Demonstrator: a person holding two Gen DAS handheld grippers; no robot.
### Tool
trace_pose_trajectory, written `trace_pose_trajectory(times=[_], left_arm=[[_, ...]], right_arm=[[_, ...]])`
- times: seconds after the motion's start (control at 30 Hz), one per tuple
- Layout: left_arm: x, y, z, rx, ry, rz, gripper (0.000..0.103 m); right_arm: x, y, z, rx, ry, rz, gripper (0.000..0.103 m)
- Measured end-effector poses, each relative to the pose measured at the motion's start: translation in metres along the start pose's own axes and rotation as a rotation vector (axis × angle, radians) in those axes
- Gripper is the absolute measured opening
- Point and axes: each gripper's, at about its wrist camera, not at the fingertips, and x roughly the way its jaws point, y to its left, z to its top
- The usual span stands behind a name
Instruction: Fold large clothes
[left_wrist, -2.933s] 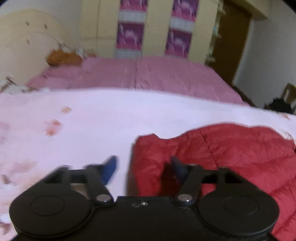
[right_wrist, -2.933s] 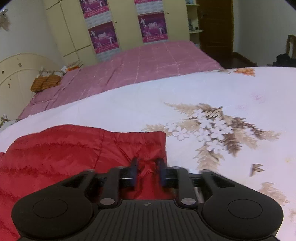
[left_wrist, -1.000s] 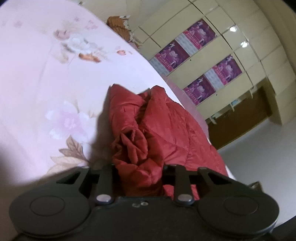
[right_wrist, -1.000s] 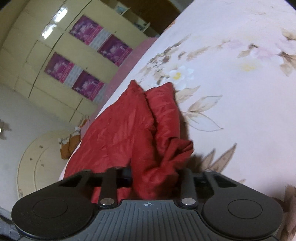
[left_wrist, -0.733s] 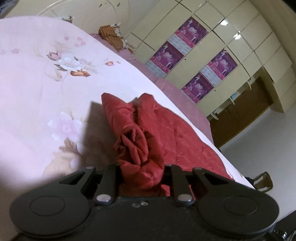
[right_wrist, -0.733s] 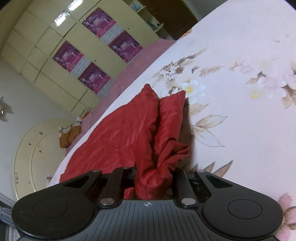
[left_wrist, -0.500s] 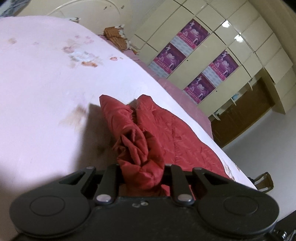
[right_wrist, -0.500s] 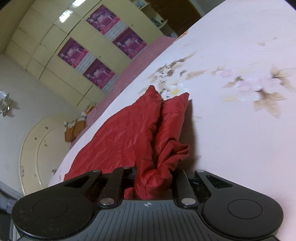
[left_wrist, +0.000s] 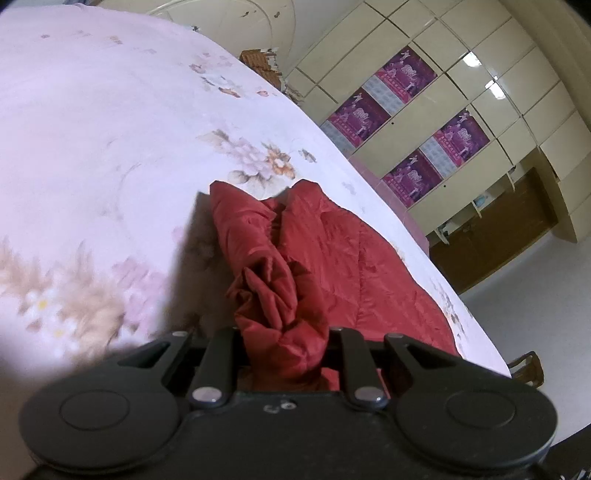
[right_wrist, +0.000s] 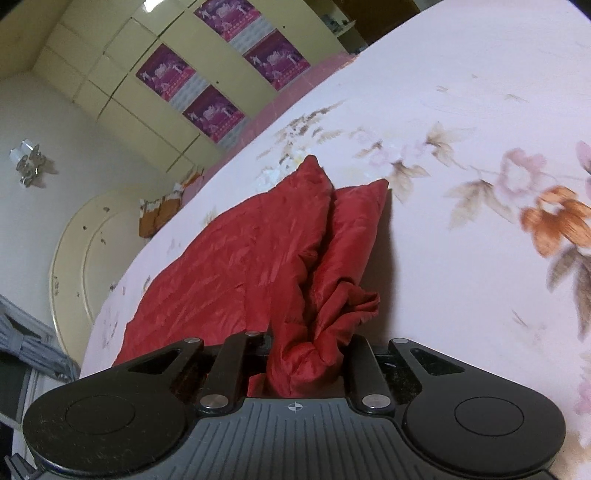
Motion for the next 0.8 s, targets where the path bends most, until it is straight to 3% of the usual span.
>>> trace_pose_trajectory(times=[0.3,0.53,0.6,0.7,0.8], left_arm=[[-0.023,0.011,-0.017,-0.002,0.025,-0.013,0.017],[-0.013,0.019,-0.018,0.006,0.045,-0.025,0.019],[-0.010,0.023,-0.019,-0.004,0.052,-0.028,0.023],[-0.009,0.029,-0.023,-0.008,0.051,-0.021,0.044],[-0.018,0.029,-0.027,0.008,0.028,-0.018,0.059]], right_arm=[[-0.028,-0.004,-0.024,-0.011,0.005,-0.031,0.014],[-0.027,-0.008,-0.031,-0.012,0.004,-0.060,0.014],[-0.023,-0.009,-0.032,-0.011,0.009,-0.071,0.014],[-0.018,-0.014,-0.036,-0.024,0.022,-0.087,0.015],[-0.022,-0.022,-0.034,-0.010,0.015,-0.090,0.046]])
